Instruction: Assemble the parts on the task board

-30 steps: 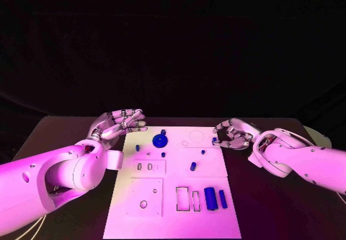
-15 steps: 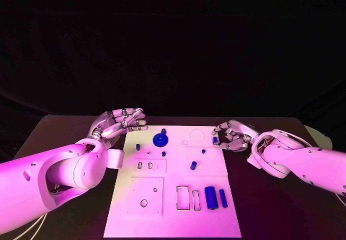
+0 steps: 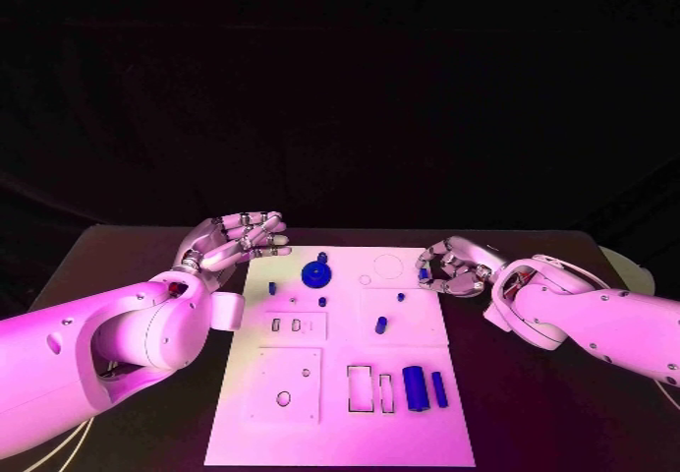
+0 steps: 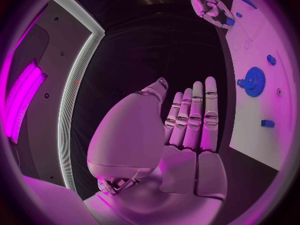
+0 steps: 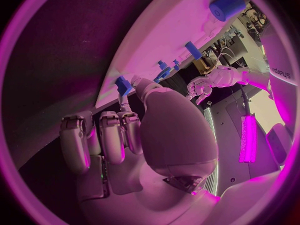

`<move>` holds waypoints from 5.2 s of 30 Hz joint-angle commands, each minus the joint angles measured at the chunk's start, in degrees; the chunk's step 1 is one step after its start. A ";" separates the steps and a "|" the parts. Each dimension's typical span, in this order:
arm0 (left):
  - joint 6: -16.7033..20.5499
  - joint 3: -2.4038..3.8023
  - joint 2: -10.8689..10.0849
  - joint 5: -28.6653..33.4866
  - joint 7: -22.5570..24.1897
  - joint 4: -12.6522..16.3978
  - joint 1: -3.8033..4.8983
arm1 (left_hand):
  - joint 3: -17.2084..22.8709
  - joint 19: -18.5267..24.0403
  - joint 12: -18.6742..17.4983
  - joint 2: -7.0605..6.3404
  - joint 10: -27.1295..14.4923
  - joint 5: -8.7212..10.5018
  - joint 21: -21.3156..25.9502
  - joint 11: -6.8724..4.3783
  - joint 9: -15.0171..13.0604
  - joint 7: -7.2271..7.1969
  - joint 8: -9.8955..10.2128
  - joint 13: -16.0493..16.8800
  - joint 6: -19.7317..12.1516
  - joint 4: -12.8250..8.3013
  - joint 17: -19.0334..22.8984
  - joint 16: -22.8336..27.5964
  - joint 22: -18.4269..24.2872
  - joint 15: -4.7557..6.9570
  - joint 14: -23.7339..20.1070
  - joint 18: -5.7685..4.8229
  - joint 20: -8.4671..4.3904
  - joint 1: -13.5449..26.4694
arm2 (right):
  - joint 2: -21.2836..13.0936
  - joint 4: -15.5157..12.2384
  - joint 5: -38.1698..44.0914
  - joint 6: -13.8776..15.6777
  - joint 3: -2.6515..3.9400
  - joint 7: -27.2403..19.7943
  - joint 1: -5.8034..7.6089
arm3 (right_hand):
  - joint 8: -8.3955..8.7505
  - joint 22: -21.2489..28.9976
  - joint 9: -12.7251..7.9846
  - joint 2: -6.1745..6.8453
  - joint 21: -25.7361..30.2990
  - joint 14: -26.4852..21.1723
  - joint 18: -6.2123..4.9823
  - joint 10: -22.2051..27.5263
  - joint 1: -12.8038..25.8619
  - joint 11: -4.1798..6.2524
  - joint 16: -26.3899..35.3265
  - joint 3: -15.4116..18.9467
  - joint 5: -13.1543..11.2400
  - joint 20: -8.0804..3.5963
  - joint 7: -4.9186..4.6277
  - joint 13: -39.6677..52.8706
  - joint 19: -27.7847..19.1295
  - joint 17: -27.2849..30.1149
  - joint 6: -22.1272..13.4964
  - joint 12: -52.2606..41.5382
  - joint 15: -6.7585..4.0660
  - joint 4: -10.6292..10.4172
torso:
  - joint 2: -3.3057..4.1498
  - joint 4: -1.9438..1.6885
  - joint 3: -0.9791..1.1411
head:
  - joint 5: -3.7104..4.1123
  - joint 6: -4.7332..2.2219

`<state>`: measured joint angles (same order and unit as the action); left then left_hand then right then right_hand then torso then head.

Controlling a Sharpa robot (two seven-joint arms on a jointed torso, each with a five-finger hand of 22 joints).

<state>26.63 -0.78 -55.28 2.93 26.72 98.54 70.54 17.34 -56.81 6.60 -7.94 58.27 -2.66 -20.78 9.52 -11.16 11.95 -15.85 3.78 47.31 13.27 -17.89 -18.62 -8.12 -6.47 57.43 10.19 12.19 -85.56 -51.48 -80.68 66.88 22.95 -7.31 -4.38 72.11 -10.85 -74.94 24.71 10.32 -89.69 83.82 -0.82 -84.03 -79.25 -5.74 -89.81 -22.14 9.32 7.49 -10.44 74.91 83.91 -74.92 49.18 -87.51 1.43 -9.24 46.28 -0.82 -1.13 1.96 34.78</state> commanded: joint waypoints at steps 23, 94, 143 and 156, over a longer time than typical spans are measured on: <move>-1.01 0.04 -0.02 -0.17 0.19 0.06 0.06 | 0.31 -0.20 -0.32 0.04 0.38 -0.18 0.32 0.03 0.10 0.47 0.28 0.03 -0.13 -0.13 -0.10 0.36 0.08 -0.24 0.08 0.28 0.01 -0.68 | 0.13 0.53 1.08 -0.07 0.01 1.25 -0.12 | -0.84 -15.06 0.27 -0.58 -0.31 6.18 0.82 -3.27 -0.59 0.34 -0.19 -1.01 -0.01 0.06 0.37 12.25 6.09 -15.08 1.99 -0.30 -0.03 0.38 | -0.01 -0.02 0.00 | 0.25 0.60; -1.48 -0.09 2.80 -0.12 0.27 -5.19 0.03 | 0.43 -0.22 -0.48 0.01 0.45 -0.18 0.34 0.02 0.13 0.43 0.34 0.02 -0.12 -0.20 -0.18 0.46 0.12 -0.24 0.10 0.27 0.00 -0.77 | 17.12 -12.60 16.55 1.98 -0.85 23.78 -0.43 | -3.99 -15.06 2.11 -4.33 -0.31 6.18 0.82 -3.74 1.31 2.54 -0.19 -4.66 1.72 -1.85 2.77 12.63 6.09 -15.08 6.13 -0.55 -2.04 0.80 | -1.81 -0.30 -0.60 | -4.25 3.35; -1.76 -0.09 2.44 -0.12 0.02 -4.84 0.04 | 0.53 -0.21 -0.67 0.00 0.49 -0.18 0.36 0.02 0.16 0.39 0.40 0.01 -0.14 -0.18 -0.26 0.59 0.17 -0.25 0.10 0.26 0.00 -0.74 | 21.87 -8.19 22.20 -2.25 -1.33 25.41 -3.24 | -3.31 -15.06 2.05 -1.86 -0.31 6.18 0.82 -2.66 3.72 2.02 -0.19 -4.20 0.37 -1.72 2.08 11.54 6.09 -15.08 3.89 0.38 -1.71 0.48 | -1.78 -0.28 -0.48 | -4.51 4.22; -1.81 -0.09 2.36 -0.12 -0.05 -4.87 0.04 | 0.53 -0.21 -0.67 0.00 0.49 -0.18 0.36 0.02 0.16 0.39 0.40 0.01 -0.14 -0.18 -0.26 0.59 0.17 -0.25 0.10 0.26 0.00 -0.74 | 22.05 -8.22 22.54 -1.79 -1.33 25.42 -3.25 | -2.23 -15.06 1.64 -0.38 -0.31 6.18 0.82 -1.96 4.78 1.18 -0.19 -3.89 -0.47 -1.08 1.16 10.89 6.09 -15.08 1.94 0.93 -0.97 0.19 | -1.80 -0.31 -0.50 | -4.42 4.20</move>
<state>25.89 -0.90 -52.97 2.94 26.40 93.53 70.53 17.49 -56.81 6.14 -7.70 58.27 -2.66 -20.78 9.52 -11.08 11.95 -15.60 3.78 47.31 13.12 -18.06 -18.40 -8.02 -6.47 57.43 10.19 12.19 -85.79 -29.52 -88.90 88.39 21.97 -8.62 20.51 68.91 -13.28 -74.94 26.39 9.59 -89.69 83.92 -0.82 -84.03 -74.55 -4.11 -89.81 -26.15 9.04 6.01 -9.42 74.91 84.07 -74.91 51.57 -86.92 0.10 -8.69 44.48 -1.13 -1.63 -2.47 38.91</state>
